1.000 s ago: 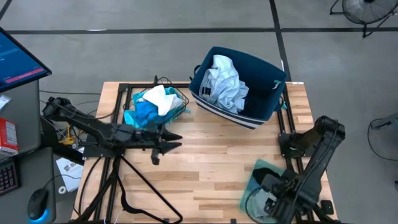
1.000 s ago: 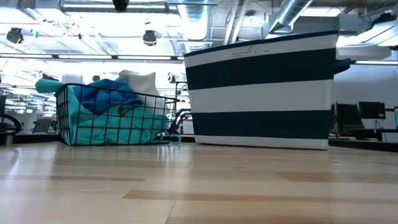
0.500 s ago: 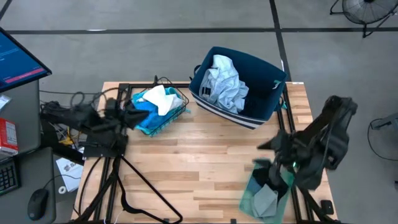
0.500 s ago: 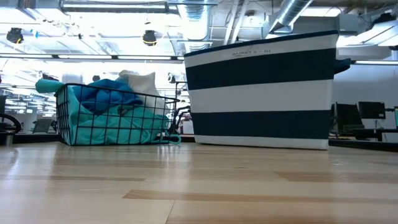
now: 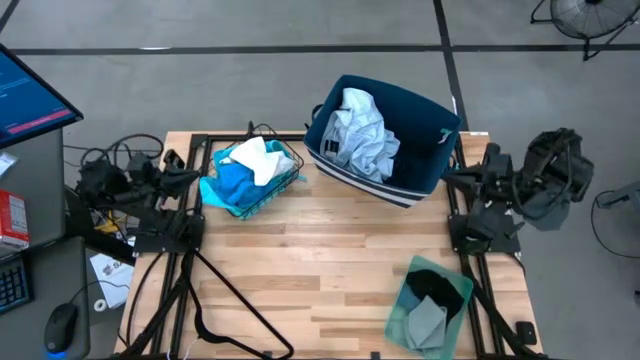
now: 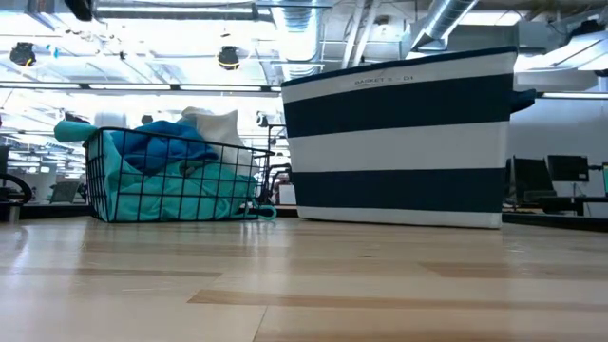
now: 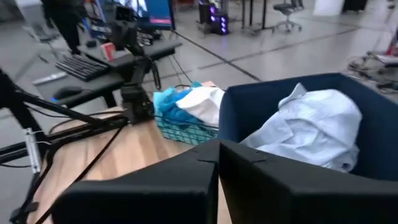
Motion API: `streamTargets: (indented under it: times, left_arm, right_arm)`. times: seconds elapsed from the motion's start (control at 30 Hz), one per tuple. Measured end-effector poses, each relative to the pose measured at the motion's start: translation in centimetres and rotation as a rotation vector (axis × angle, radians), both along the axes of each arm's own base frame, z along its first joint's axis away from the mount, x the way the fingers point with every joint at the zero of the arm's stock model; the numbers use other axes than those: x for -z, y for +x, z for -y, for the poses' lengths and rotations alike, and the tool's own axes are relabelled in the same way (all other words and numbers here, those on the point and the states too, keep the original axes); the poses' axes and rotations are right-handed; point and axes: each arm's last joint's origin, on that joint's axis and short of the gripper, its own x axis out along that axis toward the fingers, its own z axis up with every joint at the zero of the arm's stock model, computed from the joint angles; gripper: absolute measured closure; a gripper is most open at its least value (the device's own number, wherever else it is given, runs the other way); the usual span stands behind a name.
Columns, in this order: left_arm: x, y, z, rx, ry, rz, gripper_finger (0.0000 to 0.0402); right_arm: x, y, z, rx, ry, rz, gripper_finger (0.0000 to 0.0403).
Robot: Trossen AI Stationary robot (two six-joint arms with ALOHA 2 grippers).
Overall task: Pick & Place Cloths
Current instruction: Return to Home Position
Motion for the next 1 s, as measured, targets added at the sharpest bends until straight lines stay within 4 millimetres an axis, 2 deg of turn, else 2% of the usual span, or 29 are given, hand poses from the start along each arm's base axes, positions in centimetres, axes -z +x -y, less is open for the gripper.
streamTargets:
  times: [0.17,0.4,0.53,0.63,0.77,0.83,0.9,1.0]
  left_arm:
    - [2.5,0.9,0.4,0.014,0.024,-0.062,0.0401]
    - [4.5,2.5,1.1,0.065,-0.011,-0.119,0.0401]
    - [5.2,2.9,1.3,0.103,-0.036,-0.129,0.0401]
    - [5.2,3.1,1.5,0.155,-0.041,-0.1,0.0401]
    - [4.9,3.1,1.8,0.256,-0.034,-0.03,0.0401]
    - [4.8,3.2,2.0,0.328,-0.037,0.006,0.0401]
    - [5.1,3.4,2.2,0.379,-0.056,0.031,0.0401]
    - [6.1,3.9,2.6,0.442,-0.086,0.039,0.0401]
  right_arm:
    - [5.0,-1.6,1.1,-0.036,0.075,0.069,0.0401]
    - [12.5,-2.8,2.2,-0.032,0.252,0.198,0.0402]
    - [15.1,-3.0,2.2,-0.075,0.351,0.269,0.0402]
    - [15.6,-3.0,1.6,-0.178,0.419,0.315,0.0402]
    - [14.7,-3.0,0.9,-0.419,0.425,0.448,0.0402]
    - [14.0,-3.1,0.9,-0.527,0.324,0.566,0.0403]
    - [13.6,-3.2,0.9,-0.564,0.172,0.658,0.0403]
    - [14.1,-3.0,0.9,-0.541,-0.025,0.671,0.0403]
